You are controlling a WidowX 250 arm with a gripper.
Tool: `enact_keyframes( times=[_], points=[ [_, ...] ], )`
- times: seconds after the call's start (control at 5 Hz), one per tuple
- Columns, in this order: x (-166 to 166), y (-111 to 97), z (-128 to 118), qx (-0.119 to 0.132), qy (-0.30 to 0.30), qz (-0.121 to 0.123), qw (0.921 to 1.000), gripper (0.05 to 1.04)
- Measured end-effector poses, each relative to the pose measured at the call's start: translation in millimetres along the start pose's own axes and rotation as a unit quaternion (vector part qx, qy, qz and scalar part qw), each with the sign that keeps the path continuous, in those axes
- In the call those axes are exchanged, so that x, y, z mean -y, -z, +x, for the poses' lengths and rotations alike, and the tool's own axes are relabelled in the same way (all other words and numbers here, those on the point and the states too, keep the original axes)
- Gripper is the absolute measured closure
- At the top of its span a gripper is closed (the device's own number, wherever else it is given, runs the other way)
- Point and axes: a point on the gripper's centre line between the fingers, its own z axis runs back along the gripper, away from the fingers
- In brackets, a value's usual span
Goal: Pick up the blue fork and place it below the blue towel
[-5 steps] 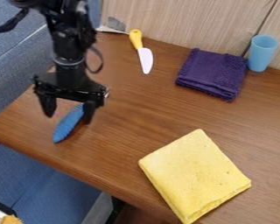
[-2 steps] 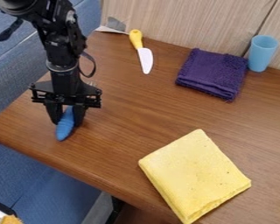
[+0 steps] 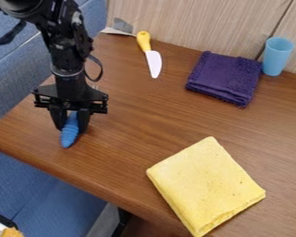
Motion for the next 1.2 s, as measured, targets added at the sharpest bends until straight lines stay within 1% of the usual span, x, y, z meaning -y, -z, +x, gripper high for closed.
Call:
enact_keyframes(
  times=[0.2, 0.4, 0.6, 0.8, 1.0, 1.2],
  points=[
    [9, -18, -4, 0.003, -0.058, 0.002, 0.9983, 0.64],
    [24, -59, -8, 0.024, -0.185, -0.012, 0.9824, 0.64],
    [53, -81, -20, 0.013, -0.31, -0.024, 0.9502, 0.642],
    [94, -89, -25, 0.013, -0.417, -0.032, 0.9084, 0.642],
    [132, -85, -15, 0.012, -0.459, -0.04, 0.8874, 0.643],
    [164, -77, -5, 0.013, -0.479, -0.056, 0.876, 0.643]
  ],
)
